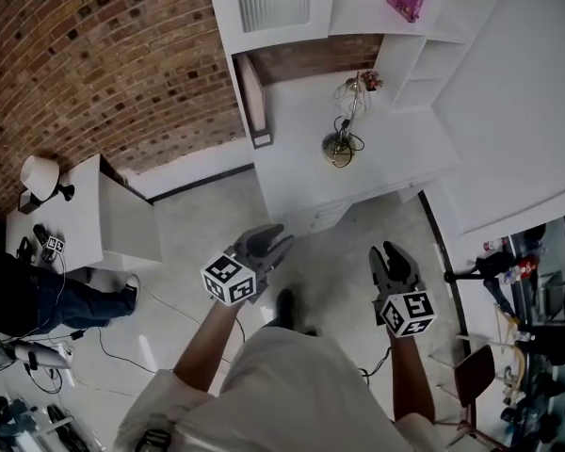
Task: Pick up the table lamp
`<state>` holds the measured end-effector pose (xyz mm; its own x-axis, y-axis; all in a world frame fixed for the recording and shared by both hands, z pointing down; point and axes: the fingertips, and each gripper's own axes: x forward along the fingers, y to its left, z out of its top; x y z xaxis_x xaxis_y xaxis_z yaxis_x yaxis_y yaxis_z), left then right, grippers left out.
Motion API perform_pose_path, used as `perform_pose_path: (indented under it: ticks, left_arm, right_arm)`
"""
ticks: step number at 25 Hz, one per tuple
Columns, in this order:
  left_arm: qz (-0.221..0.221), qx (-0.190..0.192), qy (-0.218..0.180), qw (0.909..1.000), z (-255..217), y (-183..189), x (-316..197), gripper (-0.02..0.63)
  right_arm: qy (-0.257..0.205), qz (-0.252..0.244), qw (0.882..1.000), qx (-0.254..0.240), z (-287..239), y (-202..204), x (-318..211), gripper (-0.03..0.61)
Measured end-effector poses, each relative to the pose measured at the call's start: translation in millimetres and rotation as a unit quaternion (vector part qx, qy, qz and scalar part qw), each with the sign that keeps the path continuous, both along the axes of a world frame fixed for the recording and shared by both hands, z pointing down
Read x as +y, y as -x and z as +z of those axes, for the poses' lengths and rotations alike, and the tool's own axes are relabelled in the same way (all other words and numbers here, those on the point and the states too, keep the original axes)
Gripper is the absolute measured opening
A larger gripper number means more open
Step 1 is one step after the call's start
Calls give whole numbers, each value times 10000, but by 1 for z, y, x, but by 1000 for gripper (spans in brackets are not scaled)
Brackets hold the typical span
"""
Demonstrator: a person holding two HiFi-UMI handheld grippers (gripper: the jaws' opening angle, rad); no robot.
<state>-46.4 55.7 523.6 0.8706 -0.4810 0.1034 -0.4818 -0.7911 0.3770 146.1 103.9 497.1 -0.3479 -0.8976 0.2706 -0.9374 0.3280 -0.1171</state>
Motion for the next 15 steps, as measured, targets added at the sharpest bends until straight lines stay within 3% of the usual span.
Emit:
perform_pose_path:
  ticks: [15]
  left_arm:
    - [512, 15, 39, 9987, 9, 4, -89, 147]
  right_arm:
    - [-1, 363, 9991, 235, 0, 11, -80, 135]
